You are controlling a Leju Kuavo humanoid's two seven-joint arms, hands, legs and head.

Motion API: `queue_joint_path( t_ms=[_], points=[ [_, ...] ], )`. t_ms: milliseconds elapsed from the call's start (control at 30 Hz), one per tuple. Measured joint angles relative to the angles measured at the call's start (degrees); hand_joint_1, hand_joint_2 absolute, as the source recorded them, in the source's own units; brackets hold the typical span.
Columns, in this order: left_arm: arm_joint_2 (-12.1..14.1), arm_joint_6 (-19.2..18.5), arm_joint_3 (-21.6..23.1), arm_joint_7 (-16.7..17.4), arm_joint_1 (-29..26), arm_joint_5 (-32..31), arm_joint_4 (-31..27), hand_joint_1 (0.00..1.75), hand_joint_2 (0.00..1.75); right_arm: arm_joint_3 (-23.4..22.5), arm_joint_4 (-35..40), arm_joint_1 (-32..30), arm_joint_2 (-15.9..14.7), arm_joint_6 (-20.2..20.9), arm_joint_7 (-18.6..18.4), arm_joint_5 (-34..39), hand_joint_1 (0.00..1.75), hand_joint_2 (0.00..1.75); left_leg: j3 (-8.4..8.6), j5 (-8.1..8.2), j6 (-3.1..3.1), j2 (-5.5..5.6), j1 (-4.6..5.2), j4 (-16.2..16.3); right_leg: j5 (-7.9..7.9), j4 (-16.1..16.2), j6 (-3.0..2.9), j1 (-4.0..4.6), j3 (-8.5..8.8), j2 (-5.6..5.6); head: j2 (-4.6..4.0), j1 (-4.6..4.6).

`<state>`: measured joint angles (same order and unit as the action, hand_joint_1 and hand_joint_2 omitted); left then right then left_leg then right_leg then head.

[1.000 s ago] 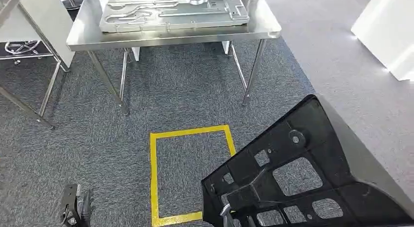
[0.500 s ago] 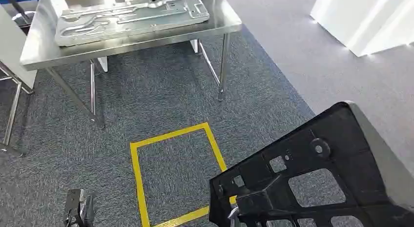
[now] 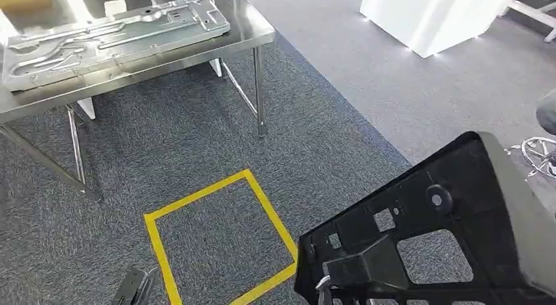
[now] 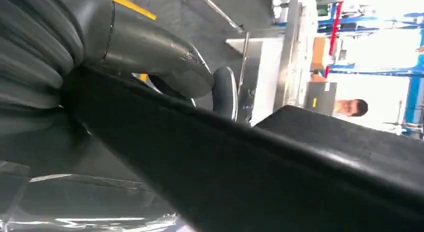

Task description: Take the parts from the cabinet and place them on the table.

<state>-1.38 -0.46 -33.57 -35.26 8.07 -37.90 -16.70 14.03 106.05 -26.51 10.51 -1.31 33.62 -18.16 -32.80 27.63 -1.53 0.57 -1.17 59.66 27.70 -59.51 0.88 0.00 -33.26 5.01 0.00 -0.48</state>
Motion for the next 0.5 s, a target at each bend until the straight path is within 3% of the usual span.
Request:
queue_joint_path(
  t_ms=[33,67,133,167,200,233,300,333,400,500],
  points=[
    [0.00,-0.02,-0.31,-0.26,-0.08,0.11,0.00,0.00,0.00,-0.33,0.44,-0.07,0.35,0.33,-0.02,-0.04,1.75,1.75,0.15,0.01,-0.30,-0.03,0.01,-0.18,1.29,-1.83,0.38,0.15,-0.72,-2.66,0.00,0.47],
    [0.02,-0.04,-0.72,-0.35,-0.32,0.09,0.00,0.00,0.00,-0.68,0.74,0.03,0.66,0.72,-0.07,-0.04,1.75,1.75,0.19,0.03,-0.58,-0.30,0.05,-0.22,3.59,-5.77,0.75,0.00,-2.83,-3.96,0.00,0.73],
    [0.05,-0.20,-1.05,-0.41,-0.85,-0.13,0.00,0.00,0.00,-1.33,0.78,-0.11,1.07,1.51,-0.02,-0.06,1.75,1.75,0.18,0.23,-0.71,-0.81,0.11,-0.19,7.17,-14.33,1.20,-0.35,-7.42,-4.50,0.00,0.72],
    [0.11,-0.28,-1.22,-0.44,-1.00,-0.22,0.00,0.00,0.00,-1.44,0.78,-0.24,1.09,1.81,0.11,-0.20,1.75,1.75,0.22,0.27,-0.65,-0.72,0.11,-0.17,7.59,-16.80,1.30,-0.47,-8.93,-4.60,0.00,0.68],
    [0.11,-0.37,-1.46,-0.44,-1.05,-0.61,0.00,0.00,0.00,-1.48,0.76,-0.38,1.09,1.73,0.20,-0.93,1.75,1.75,0.35,0.31,-0.59,-0.71,0.11,-0.15,6.54,-16.51,1.34,-0.55,-9.01,-4.67,0.00,0.70],
    [0.09,-0.46,-1.66,-0.46,-1.01,-0.81,0.00,0.00,0.00,-1.48,0.76,-0.42,1.11,1.16,0.20,-2.01,1.75,1.75,0.55,0.41,-0.47,-0.58,0.11,-0.15,4.30,-13.54,1.22,-0.59,-7.71,-4.66,0.00,0.72],
    [0.05,-0.55,-2.12,-0.78,-0.84,-1.18,0.00,0.00,0.00,-1.48,0.78,-0.50,1.11,0.04,-0.07,-3.91,1.75,1.75,1.05,0.66,-0.13,-0.04,0.11,-0.19,-1.19,-3.18,0.37,-0.34,-2.59,-3.66,0.00,0.75],
    [-0.17,-0.57,-2.21,-0.94,-0.71,-1.42,0.00,0.00,0.00,-1.48,0.78,-0.50,1.11,-0.22,-0.20,-4.22,1.75,1.75,1.04,0.74,0.01,0.12,0.01,-0.22,-1.50,0.29,-0.21,-0.30,-1.04,-2.06,0.00,0.75],
    [-0.24,-0.59,-2.34,-1.00,-0.55,-2.01,0.00,0.00,0.00,-1.46,0.76,-0.65,1.11,-1.07,-0.52,-4.81,1.75,1.75,0.93,0.83,0.68,0.65,0.14,-0.27,-1.41,0.61,-0.32,-0.09,-0.83,-3.02,0.00,0.83],
    [-0.24,-0.59,-2.34,-1.00,-0.55,-2.01,0.00,0.00,0.00,-1.46,0.76,-0.65,1.11,-1.07,-0.53,-4.81,1.75,1.75,0.92,0.83,0.71,0.67,0.13,-0.28,-1.40,0.60,-0.33,-0.08,-0.83,-3.05,0.00,0.83]
  ],
)
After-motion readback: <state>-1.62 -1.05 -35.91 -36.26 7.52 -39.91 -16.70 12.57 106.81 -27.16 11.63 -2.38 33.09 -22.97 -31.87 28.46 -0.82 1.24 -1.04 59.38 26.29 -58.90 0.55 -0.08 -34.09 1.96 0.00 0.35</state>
